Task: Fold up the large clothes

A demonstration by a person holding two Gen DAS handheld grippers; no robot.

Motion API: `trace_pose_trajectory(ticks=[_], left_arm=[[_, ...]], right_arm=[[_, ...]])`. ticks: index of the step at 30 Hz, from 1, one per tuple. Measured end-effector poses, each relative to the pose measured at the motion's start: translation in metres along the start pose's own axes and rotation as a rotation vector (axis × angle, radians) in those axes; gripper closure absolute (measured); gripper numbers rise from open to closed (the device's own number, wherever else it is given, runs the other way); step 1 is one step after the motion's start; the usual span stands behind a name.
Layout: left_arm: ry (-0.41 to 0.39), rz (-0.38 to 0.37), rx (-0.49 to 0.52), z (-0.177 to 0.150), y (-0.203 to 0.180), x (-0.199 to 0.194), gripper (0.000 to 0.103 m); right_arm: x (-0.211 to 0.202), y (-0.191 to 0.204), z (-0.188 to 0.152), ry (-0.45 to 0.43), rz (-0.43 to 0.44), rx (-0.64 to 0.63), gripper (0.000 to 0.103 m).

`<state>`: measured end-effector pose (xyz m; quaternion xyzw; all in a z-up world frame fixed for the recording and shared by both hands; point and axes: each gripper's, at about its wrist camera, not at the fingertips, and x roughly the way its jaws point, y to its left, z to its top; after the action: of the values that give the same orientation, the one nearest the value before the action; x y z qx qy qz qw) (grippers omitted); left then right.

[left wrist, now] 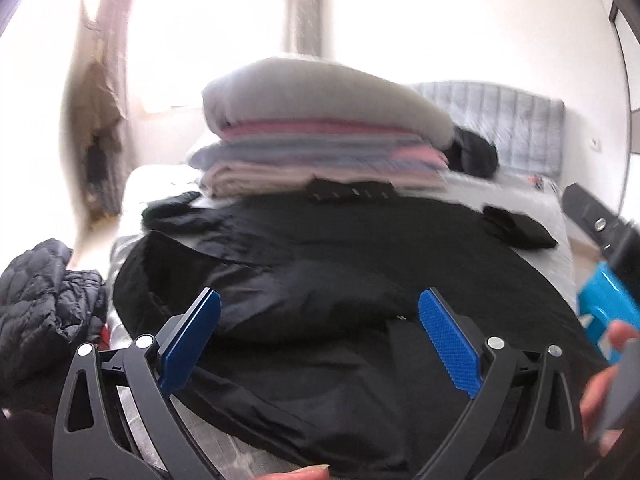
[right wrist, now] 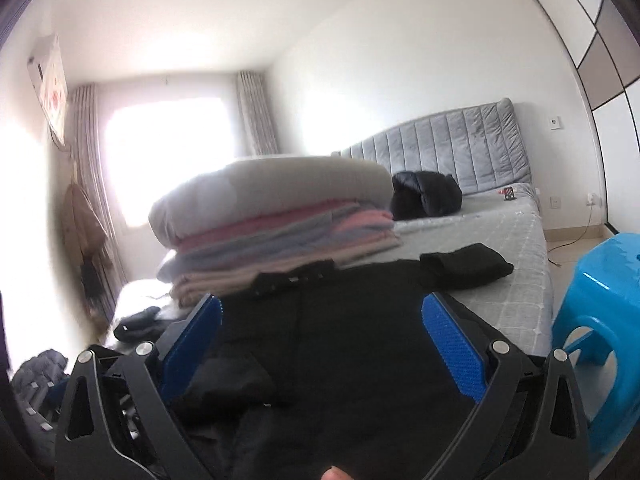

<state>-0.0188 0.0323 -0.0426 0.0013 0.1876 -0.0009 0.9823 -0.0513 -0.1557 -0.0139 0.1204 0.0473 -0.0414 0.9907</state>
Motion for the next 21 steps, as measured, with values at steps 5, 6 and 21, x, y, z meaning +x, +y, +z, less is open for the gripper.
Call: trace_pose_trajectory(ticks=[5,6,21], left_arm=[[0.001,-0.009,-0.078,-0.008,0.016,0.003,0.007],[-0.004,-0.003,-0.081,-0.009,0.016,0.001,0.007],[0.142,-0.084,-0.11,-0.015,0.027,0.02,0.007]], right_arm=[[0.007,0.027,-0.023,0.097,0.04,-0.089,0.005],[0.008,0.03,-0.029,0.11,0.059,-0.075,0.005],[-0.001,0.032,-0.036,0.113,0.07,-0.038,0.005]])
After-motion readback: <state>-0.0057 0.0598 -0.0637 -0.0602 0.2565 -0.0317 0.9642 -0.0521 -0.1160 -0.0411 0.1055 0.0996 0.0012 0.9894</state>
